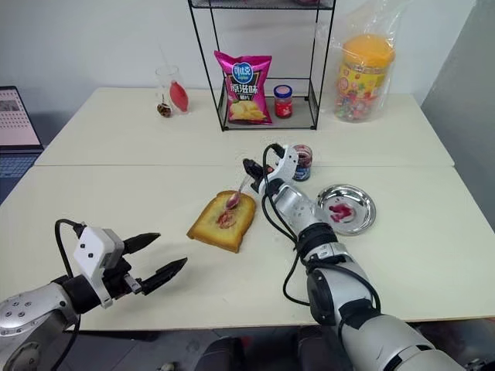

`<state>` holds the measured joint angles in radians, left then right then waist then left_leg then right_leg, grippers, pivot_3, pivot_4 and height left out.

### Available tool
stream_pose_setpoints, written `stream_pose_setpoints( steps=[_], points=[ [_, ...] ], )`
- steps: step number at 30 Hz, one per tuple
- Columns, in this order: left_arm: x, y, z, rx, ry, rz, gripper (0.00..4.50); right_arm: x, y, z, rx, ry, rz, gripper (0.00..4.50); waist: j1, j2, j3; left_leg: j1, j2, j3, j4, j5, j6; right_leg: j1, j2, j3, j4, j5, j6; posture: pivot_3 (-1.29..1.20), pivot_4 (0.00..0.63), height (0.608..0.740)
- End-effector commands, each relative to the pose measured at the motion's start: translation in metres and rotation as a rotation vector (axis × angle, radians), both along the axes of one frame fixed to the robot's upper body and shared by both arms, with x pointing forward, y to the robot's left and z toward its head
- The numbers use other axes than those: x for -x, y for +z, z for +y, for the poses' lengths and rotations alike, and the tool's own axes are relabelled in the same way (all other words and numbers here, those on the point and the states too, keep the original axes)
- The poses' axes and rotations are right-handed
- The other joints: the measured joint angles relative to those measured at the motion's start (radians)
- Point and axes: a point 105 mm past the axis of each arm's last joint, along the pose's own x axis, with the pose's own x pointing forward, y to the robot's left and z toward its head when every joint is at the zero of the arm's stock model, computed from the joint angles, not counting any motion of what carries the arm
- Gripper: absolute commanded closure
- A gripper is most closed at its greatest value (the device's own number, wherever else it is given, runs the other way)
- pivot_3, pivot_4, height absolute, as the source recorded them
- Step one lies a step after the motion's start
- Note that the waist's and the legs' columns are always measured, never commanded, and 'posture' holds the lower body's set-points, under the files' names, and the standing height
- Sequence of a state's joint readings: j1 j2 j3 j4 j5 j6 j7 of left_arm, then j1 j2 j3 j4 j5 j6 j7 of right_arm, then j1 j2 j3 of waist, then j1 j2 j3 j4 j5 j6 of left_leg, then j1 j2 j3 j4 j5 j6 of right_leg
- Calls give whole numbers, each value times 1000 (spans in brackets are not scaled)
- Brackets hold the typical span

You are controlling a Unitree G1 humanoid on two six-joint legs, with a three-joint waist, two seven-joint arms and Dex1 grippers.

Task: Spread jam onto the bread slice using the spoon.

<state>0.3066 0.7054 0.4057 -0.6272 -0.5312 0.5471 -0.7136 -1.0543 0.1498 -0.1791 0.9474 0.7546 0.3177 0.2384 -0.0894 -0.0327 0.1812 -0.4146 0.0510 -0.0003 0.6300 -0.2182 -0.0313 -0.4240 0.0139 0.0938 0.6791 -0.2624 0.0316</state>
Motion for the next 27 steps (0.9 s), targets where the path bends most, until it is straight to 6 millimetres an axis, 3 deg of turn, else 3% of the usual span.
stream_pose_setpoints(
  steps=[1,7,13,15,18,21,23,27],
  points=[
    [-2,12,6,-26,-9,-45,0,12,29,36,-63,91,-60,4426,0,0,0,0,0,0,0,0,0,0,0,0,0,0,0,0,150,740],
    [-5,23,23,-90,-67,1,0,30,60,27,-96,224,-124,4426,1,1,1,-3,0,-1,-1,0,0,-3,0,-2,1,-1,-1,0,150,740],
    [-17,63,38,-173,-154,33,0,59,97,-16,-87,282,-265,4426,5,1,1,-4,1,-4,-1,0,0,-2,0,-6,0,-3,0,0,150,740],
    [-29,85,26,-164,-222,0,0,73,106,-41,-33,280,-336,4426,14,0,2,-5,1,-6,0,0,0,-2,0,-7,0,-4,2,0,150,740],
    [-38,95,7,-144,-301,-20,0,82,108,-62,17,247,-361,4426,19,2,3,-5,-2,-7,0,0,0,-1,-2,-8,-1,-5,3,0,150,740],
    [-51,97,-32,-132,-447,-46,0,87,109,-102,109,122,-388,4426,15,3,3,-3,-2,-3,-1,0,0,0,-2,-4,-1,-4,4,0,150,740],
    [-55,96,-46,-138,-502,-49,0,89,110,-115,136,69,-389,4426,16,3,3,-4,-2,-4,-1,0,0,0,-1,-5,0,-4,4,0,150,740],
    [-66,84,-93,-137,-682,-76,0,88,96,-184,237,-245,-337,4426,14,4,3,-4,-2,-2,-1,0,0,-1,0,-2,0,-4,4,0,150,740]
  ],
)
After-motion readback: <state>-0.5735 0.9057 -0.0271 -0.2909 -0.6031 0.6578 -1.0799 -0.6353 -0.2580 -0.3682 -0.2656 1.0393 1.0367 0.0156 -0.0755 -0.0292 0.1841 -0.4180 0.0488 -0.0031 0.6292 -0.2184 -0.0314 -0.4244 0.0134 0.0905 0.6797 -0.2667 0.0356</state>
